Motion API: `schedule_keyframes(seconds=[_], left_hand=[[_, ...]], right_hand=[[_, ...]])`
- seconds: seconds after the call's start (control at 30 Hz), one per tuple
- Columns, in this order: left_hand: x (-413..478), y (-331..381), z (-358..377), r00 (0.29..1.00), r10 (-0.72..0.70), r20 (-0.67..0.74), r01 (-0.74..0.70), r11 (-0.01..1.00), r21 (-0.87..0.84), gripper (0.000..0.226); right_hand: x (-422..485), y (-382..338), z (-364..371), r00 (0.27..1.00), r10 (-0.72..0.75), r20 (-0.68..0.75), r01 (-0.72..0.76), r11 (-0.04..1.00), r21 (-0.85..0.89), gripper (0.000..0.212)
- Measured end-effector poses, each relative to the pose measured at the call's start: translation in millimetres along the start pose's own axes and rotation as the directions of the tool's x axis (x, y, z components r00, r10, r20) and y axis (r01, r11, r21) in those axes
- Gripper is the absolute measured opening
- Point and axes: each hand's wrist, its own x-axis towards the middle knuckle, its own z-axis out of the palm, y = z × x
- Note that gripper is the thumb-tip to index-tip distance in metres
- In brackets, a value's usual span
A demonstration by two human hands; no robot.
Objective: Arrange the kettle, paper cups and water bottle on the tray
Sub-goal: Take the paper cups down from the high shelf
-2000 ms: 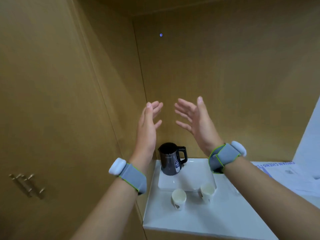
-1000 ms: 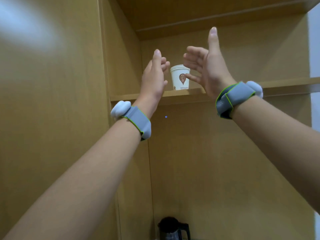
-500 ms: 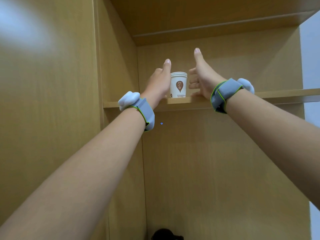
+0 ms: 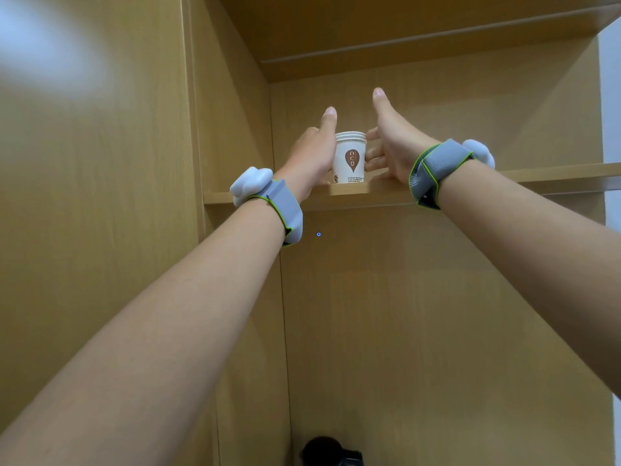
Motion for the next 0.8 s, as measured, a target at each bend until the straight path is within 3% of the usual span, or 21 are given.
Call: schedule_keyframes(seconds=[0.3, 0.53, 0.67, 0.8], left_hand=[[-20.4, 16.0, -3.5, 0.995, 0.081, -0.050, -0.085, 0.992, -0.096, 0.040], [-54.2, 28.4, -15.9, 0.988, 0.112, -0.102, -0.136, 0.951, -0.276, 0.041], [-78.1, 24.6, -28.8, 0.982, 0.141, -0.127, -0.171, 0.948, -0.268, 0.062], [-100.5, 16.2, -39.4, 0.980, 0.145, -0.136, -0.177, 0.949, -0.261, 0.066]], right_hand=[[-24.0, -7.0, -13.6, 0.994, -0.109, 0.021, 0.107, 0.989, 0.104, 0.077], [-55.4, -11.7, -21.4, 0.984, -0.178, 0.022, 0.170, 0.966, 0.195, 0.087], [-73.7, -10.0, -20.9, 0.974, -0.222, 0.034, 0.208, 0.950, 0.235, 0.083], [-92.6, -0.6, -19.8, 0.969, -0.237, 0.062, 0.215, 0.944, 0.251, 0.084]])
